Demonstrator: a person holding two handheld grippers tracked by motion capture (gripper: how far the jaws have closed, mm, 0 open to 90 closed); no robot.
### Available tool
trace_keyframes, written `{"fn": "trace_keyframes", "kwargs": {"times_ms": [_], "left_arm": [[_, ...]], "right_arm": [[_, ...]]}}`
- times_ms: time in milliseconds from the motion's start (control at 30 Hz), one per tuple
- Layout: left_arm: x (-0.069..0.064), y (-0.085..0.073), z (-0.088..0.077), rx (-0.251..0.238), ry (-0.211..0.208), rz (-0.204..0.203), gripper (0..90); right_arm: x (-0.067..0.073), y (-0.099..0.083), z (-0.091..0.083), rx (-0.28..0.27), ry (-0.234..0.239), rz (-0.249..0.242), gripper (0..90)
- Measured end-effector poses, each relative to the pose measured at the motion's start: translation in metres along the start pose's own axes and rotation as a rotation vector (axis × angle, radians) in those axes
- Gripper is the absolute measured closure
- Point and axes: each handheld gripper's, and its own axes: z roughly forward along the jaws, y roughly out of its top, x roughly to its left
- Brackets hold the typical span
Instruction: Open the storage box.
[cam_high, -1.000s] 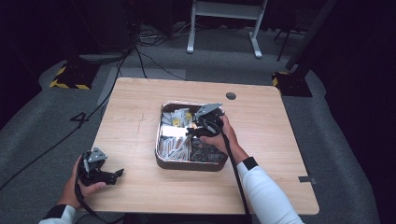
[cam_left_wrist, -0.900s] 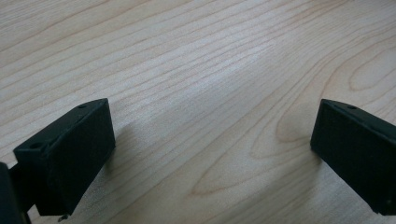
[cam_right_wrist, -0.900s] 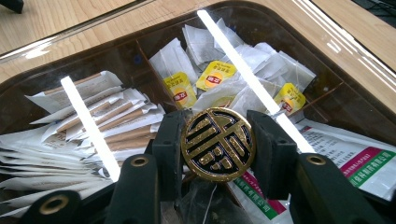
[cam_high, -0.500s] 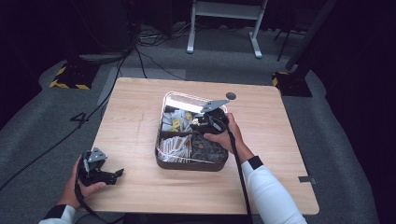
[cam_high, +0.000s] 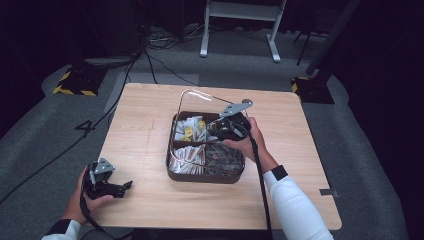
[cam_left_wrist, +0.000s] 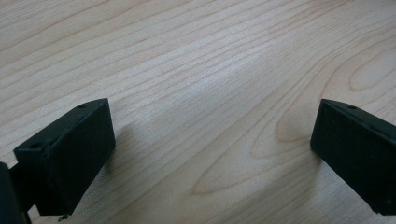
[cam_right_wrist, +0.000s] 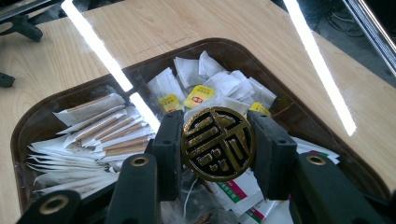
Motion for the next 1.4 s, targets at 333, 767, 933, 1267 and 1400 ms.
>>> {"fn": "trace_keyframes", "kwargs": {"times_ms": [333,767,933,1267,1400], "left_arm": [[0.000,0.000,0.000,0.000,0.000,0.000,0.1],[0.000,0.000,0.000,0.000,0.000,0.000,0.1],[0.000,0.000,0.000,0.000,0.000,-0.002,0.1],[0.000,0.000,0.000,-0.002,0.004,-0.004,0.1],[0.000,0.000,0.000,-0.002,0.003,-0.005,0.1]], "right_arm": [[-0.012,-0.007,-0.015,0.015,-0.044,0.001,59.0],[-0.030,-0.021,-0.041,-0.007,-0.073,0.032,59.0],[-0.036,-0.028,-0.054,-0.013,-0.092,0.042,59.0],[-0.047,-0.047,-0.075,-0.017,-0.117,0.066,59.0],[-0.051,-0.055,-0.080,-0.004,-0.130,0.067,59.0]]}}
